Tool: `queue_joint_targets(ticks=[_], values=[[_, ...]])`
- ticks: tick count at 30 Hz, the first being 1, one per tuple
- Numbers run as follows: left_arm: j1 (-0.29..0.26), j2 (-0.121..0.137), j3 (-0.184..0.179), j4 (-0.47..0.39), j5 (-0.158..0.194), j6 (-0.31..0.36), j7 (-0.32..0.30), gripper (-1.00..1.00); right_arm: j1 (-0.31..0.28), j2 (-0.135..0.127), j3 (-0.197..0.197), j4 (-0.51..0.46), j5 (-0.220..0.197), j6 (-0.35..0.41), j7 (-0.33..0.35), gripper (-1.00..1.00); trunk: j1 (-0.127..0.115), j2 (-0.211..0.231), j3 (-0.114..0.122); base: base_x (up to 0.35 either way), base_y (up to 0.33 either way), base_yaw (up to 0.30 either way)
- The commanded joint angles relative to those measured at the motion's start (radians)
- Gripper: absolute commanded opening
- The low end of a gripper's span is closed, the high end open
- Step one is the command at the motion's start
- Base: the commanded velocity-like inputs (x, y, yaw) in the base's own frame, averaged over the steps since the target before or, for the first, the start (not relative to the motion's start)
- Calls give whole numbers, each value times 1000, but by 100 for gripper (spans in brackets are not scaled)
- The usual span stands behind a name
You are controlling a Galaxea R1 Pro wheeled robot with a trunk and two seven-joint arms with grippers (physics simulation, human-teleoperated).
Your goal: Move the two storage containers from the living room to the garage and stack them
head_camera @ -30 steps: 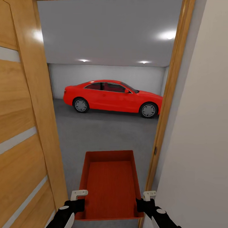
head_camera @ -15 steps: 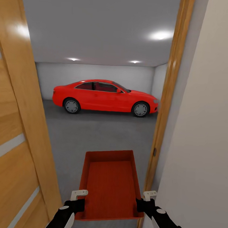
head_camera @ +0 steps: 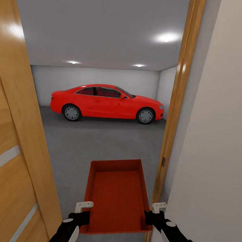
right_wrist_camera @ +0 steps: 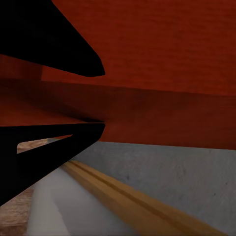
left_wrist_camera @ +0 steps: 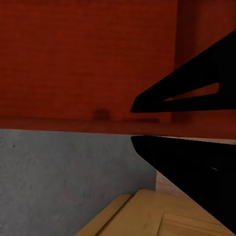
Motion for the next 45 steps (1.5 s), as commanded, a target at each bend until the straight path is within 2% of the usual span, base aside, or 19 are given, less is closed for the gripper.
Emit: queue_joint_targets(ticks=[1, 7, 28, 45], values=[[1, 19, -4, -1, -36, 5, 37, -100, -1, -1, -5, -2, -31, 4, 55, -100, 0, -1, 0, 0, 0, 0], [1, 20, -4, 0, -38, -45, 37, -100, -1, -1, -5, -1, -31, 4, 56, -100, 0, -1, 0, 0, 0, 0], [1, 19, -4, 0, -37, -49, 37, -100, -1, -1, -5, -1, -31, 4, 56, -100, 0, -1, -3, 2, 0, 48], [1, 18, -4, 0, -37, -49, 37, -100, -1, -1, -5, -2, -31, 4, 56, -100, 0, -1, -3, 222, 59, 0]])
